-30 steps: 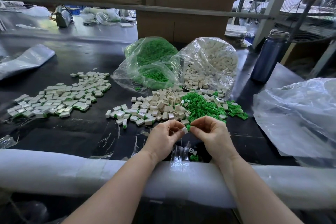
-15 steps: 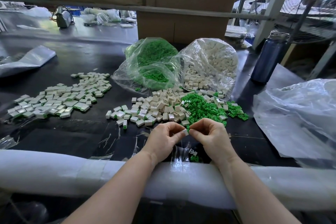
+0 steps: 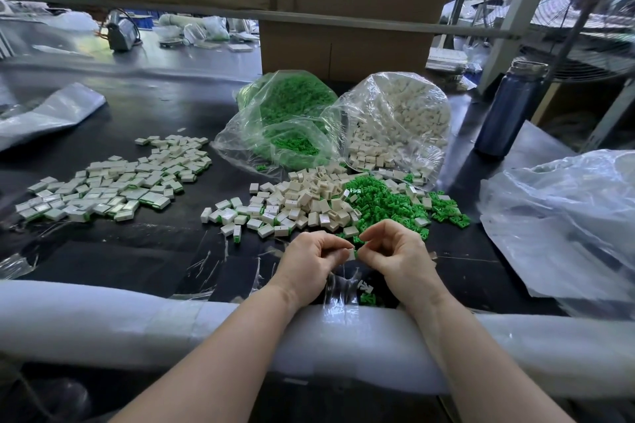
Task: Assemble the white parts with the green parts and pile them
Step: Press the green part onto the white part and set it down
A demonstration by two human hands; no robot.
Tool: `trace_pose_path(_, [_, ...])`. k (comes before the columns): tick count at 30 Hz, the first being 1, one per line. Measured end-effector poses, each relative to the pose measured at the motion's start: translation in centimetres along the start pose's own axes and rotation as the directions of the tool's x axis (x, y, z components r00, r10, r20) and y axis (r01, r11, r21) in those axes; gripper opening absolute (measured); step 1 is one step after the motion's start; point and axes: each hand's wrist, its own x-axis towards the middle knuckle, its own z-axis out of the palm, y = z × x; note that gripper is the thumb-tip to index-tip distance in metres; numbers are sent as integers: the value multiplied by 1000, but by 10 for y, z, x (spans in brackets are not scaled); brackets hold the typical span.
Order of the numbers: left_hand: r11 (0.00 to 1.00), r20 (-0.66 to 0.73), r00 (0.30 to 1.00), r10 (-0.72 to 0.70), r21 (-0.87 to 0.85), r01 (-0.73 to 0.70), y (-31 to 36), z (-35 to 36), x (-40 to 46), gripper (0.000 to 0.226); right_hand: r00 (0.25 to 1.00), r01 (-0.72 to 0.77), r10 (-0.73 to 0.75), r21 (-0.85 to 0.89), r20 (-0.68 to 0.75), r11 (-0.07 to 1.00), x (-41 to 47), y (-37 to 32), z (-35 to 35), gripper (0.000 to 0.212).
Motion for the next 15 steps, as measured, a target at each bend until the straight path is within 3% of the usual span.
trace_pose_path(15, [990,81,992,99,90,-106,7,-1,-3,14,997,-29,25,49,69,998,0,3,-4,26])
